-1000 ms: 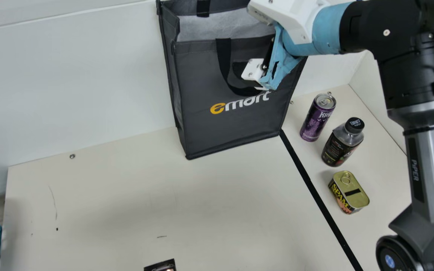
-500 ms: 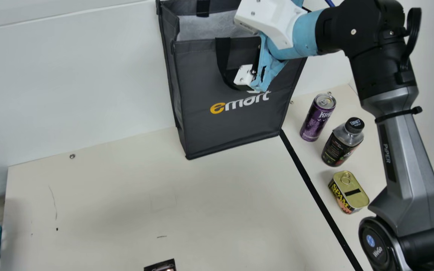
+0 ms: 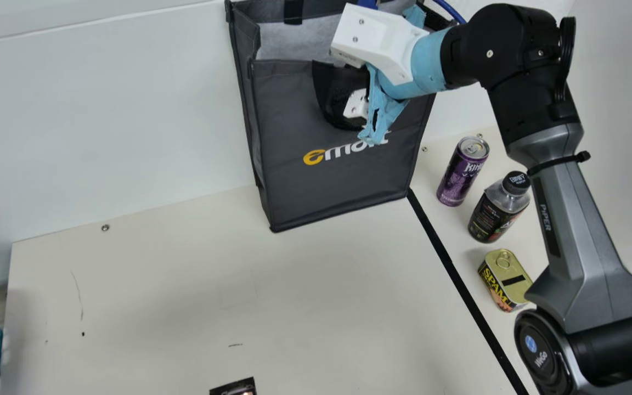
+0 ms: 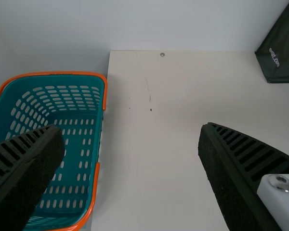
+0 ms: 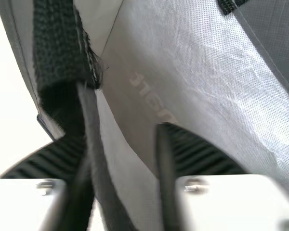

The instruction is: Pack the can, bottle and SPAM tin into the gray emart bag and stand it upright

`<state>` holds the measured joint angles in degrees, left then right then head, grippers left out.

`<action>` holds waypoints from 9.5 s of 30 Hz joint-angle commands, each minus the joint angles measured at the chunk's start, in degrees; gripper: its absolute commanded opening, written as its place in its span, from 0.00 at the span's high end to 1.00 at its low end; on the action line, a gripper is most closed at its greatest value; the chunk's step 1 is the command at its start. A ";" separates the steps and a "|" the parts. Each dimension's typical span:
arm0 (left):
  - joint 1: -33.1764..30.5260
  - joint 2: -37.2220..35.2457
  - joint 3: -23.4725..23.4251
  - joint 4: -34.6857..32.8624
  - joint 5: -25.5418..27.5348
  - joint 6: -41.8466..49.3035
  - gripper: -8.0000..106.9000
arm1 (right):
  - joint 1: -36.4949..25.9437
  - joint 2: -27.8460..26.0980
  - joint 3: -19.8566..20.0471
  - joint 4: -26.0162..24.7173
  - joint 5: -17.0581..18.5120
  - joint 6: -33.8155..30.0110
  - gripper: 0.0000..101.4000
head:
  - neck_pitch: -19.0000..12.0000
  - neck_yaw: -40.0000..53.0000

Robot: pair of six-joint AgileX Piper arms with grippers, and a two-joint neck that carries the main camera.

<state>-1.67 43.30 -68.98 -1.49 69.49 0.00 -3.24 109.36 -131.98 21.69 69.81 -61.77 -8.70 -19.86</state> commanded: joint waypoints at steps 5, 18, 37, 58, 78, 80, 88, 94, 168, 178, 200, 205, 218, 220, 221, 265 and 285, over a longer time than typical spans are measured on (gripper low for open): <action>0.00 0.00 0.00 0.00 0.00 0.00 0.15 | -0.22 -0.82 0.99 0.34 0.09 -0.06 1.00 | -1.30 -0.14; 0.00 0.00 0.00 0.00 0.00 0.00 0.15 | 0.69 -5.47 3.49 -0.04 0.09 1.35 1.00 | -1.30 -0.14; 0.00 0.00 0.00 0.00 0.00 0.00 0.15 | 5.35 -16.86 10.91 -3.26 0.09 4.63 1.00 | -1.30 -0.14; 0.00 0.00 0.00 0.00 0.00 0.00 0.15 | 10.03 -28.57 20.57 -5.70 0.09 6.22 1.00 | -1.30 -0.14; 0.00 0.00 0.00 0.00 0.00 0.00 0.15 | 12.95 -38.46 30.56 -6.95 0.09 7.33 1.00 | -1.30 -0.14; 0.00 0.00 0.00 0.00 0.00 0.00 0.15 | 13.41 -39.21 31.27 -7.23 0.09 7.68 1.00 | -1.30 -0.14; 0.00 0.00 0.00 0.00 0.00 0.00 0.15 | 15.71 -41.76 33.76 -8.93 0.09 9.58 1.00 | -1.30 -0.14; 0.00 0.00 0.00 0.00 0.00 0.00 0.15 | 17.44 -43.44 35.91 -10.30 0.09 11.08 1.00 | -1.30 -0.14; 0.00 0.00 0.00 0.00 0.00 0.00 0.15 | 37.81 -57.77 48.03 -20.40 0.09 28.12 0.06 | -1.30 -0.14; 0.00 0.00 0.00 0.00 0.00 0.00 0.15 | 36.37 -58.65 46.68 -20.40 0.09 27.08 0.06 | -1.30 -0.14; 0.00 0.00 0.00 0.00 0.00 0.00 0.15 | 34.59 -62.36 49.28 -20.59 0.09 27.68 0.06 | -1.30 -0.14; 0.00 0.00 0.00 0.00 0.00 0.00 0.15 | 35.12 -63.85 49.39 -21.20 0.09 29.01 0.06 | -1.30 -0.14; 0.00 0.00 0.00 0.00 0.00 0.00 0.15 | 35.98 -66.17 47.03 -22.96 0.09 32.62 0.06 | -1.30 -0.14; 0.00 0.00 0.00 0.00 0.00 0.00 0.15 | 36.09 -66.46 46.54 -23.25 0.09 33.11 0.06 | -1.30 -0.14; 0.00 0.00 0.00 0.00 0.00 0.00 0.15 | 35.96 -66.54 46.21 -23.23 0.09 33.22 0.06 | -1.30 -0.14; 0.00 0.00 0.00 0.00 0.00 0.00 0.15 | 23.18 -62.59 36.91 -30.87 0.09 43.88 0.06 | -1.30 -0.14; 0.00 0.00 0.00 0.00 0.00 0.00 0.15 | 7.52 -57.75 35.24 -27.19 0.09 45.16 0.06 | -1.30 -0.14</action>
<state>-1.67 43.30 -68.98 -1.49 69.49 0.00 5.82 51.46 -96.65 -6.15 69.84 -16.27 -8.70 -19.95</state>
